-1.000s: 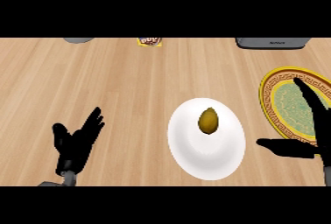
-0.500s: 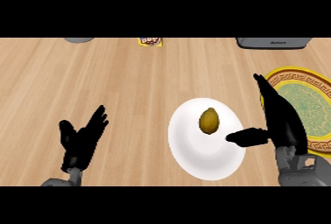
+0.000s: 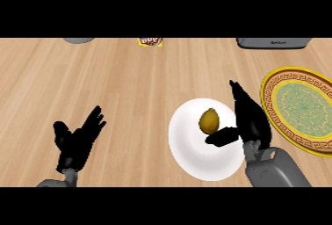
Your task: Pick the lemon from the plate and place it in the plate
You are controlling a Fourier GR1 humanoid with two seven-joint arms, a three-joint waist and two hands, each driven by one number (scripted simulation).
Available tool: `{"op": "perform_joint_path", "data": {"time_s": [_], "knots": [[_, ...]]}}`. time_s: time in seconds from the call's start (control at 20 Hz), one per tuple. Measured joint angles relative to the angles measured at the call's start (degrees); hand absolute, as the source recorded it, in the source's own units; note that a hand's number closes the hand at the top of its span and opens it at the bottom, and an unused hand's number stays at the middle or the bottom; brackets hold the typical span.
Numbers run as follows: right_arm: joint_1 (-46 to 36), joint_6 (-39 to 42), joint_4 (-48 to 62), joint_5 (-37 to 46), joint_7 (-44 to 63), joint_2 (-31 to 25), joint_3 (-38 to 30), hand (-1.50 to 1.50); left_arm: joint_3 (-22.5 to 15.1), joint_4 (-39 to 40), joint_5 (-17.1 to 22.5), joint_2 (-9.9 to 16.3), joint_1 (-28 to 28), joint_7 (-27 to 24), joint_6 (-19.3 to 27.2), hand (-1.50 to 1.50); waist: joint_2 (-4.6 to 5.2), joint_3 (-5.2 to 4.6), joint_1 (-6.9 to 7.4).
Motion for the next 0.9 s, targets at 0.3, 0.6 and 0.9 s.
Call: {"op": "perform_joint_path", "data": {"time_s": [0.3, 0.6, 0.9], "knots": [[0.79, -0.24, 2.69, 4.39, -0.72, 5.01, 0.31, -1.5, 0.03, -3.33, -2.13, -1.21, 2.11, 2.34, 0.12, 0.0, 0.03, -0.08, -0.04], [-0.72, 0.32, 7.99, 8.73, -1.35, 6.71, -1.33, -1.5, 1.58, -1.21, -3.19, -2.51, 0.31, 1.94, -0.66, 0.0, 0.03, -0.03, -0.07], [-0.1, 1.56, 9.8, 11.76, -1.42, 8.63, -2.49, -1.5, 1.91, -1.92, -4.89, -4.07, 1.06, 1.3, -0.83, 0.0, 0.01, -0.03, -0.11]]}}
